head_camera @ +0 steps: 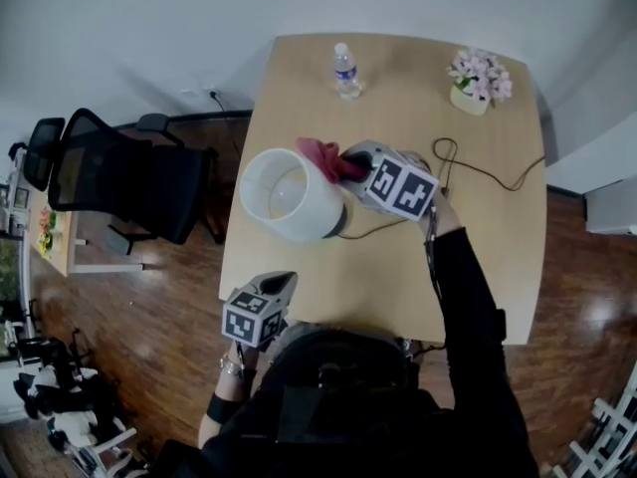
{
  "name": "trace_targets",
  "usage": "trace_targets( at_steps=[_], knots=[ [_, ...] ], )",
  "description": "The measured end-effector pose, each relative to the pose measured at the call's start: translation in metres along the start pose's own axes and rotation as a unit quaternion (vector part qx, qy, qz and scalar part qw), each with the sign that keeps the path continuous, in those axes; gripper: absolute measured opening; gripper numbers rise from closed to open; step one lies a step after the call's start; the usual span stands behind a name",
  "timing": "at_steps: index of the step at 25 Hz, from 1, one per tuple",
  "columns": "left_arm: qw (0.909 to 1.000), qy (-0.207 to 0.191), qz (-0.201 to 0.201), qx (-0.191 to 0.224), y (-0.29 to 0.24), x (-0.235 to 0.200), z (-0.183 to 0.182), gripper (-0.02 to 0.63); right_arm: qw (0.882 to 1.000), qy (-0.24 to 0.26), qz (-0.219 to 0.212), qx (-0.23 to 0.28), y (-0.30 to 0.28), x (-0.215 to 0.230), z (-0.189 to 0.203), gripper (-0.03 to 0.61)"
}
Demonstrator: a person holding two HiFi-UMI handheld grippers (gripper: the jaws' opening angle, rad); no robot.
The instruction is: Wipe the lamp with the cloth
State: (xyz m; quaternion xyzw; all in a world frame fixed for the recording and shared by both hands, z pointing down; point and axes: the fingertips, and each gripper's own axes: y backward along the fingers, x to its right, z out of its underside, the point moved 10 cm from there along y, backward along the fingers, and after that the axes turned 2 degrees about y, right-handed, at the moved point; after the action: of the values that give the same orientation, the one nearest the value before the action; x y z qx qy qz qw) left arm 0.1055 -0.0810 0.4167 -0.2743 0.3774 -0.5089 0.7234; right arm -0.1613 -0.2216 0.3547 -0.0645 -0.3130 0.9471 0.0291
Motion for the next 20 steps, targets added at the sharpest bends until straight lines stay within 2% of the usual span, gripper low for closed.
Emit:
trace_targets(
  at_steps=[6, 16, 20],
  knots=[
    [0.9999, -0.008, 0.010, -0.008, -0.001, 0.000, -0.001, -0.005, 0.998, -0.046, 0.015, -0.039, -0.015, -0.013, 0.035, 0.103],
    [0.9990, -0.035, 0.017, -0.024, 0.010, 0.001, 0.007, -0.005, 0.988, -0.059, 0.054, -0.134, -0.031, -0.043, 0.066, 0.103],
    [0.9982, -0.045, 0.023, -0.032, 0.014, -0.004, 0.016, -0.005, 0.979, -0.098, 0.105, -0.145, -0.017, -0.057, 0.070, 0.101]
  ],
)
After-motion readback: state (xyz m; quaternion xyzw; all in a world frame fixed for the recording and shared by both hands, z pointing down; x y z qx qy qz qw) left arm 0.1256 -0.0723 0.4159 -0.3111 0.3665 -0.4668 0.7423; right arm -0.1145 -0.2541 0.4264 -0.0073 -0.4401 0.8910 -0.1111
